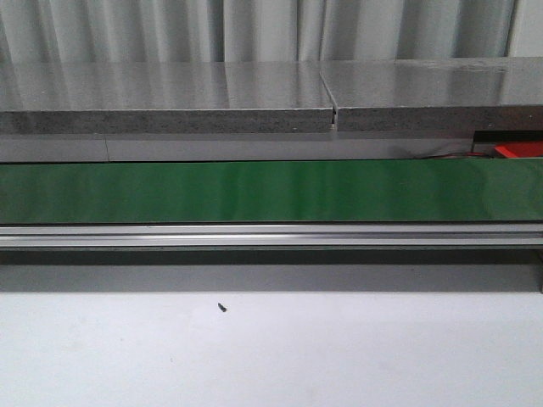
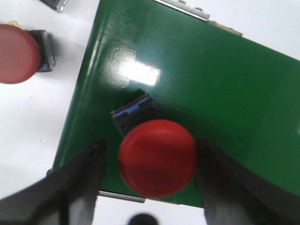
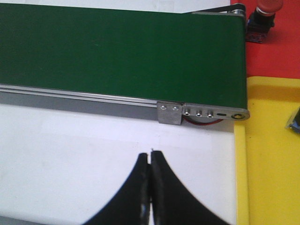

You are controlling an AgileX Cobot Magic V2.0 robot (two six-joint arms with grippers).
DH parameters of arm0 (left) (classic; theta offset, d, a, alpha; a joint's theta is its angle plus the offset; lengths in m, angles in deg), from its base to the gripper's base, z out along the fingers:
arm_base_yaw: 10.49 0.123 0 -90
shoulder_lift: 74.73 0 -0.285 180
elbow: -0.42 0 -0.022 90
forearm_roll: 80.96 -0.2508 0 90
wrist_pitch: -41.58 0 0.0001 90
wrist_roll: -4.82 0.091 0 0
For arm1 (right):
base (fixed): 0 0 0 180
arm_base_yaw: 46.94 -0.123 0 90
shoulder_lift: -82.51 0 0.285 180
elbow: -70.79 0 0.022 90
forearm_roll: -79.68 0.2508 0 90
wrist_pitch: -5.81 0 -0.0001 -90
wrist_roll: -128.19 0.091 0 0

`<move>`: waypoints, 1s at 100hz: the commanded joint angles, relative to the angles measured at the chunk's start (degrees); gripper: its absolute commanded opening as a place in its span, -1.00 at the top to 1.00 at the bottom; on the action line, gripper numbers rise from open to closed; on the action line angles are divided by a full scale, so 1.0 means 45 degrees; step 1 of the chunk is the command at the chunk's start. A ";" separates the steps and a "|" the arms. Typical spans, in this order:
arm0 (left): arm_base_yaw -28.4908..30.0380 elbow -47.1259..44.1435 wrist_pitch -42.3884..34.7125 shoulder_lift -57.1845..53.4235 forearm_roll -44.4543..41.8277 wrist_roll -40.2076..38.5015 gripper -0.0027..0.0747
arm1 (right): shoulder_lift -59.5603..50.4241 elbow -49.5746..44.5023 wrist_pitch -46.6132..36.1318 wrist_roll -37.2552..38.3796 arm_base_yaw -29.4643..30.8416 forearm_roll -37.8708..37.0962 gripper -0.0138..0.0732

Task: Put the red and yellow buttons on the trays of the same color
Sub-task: 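Grasp the red mushroom button with the left gripper and set it on the belt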

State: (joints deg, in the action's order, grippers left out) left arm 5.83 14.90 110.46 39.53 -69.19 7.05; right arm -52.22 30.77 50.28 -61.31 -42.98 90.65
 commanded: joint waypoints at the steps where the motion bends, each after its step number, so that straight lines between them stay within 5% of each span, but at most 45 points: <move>1: -0.0058 0.0621 -0.0108 -0.0569 0.0333 0.0080 -0.44 | -0.0036 0.0301 -0.0659 -0.0158 -0.0026 0.0184 0.84; 25: 0.0079 0.2041 -0.0115 -0.0622 0.0277 -0.0494 -0.46 | -0.0036 0.0301 -0.0659 -0.0158 -0.0026 0.0216 0.84; 66: 0.1857 0.2457 -0.0906 -0.0138 -0.0387 -0.4397 -0.35 | -0.0036 0.0301 -0.0658 -0.0158 -0.0026 0.0258 0.84; 100: 0.3079 0.2457 0.0402 0.0706 -0.0695 -0.5814 -0.35 | -0.0036 0.0301 -0.0713 -0.0158 -0.0026 0.0261 0.84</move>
State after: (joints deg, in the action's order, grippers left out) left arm 18.78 24.24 111.12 44.63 -73.14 -17.24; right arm -52.22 30.77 50.28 -61.41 -42.98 90.78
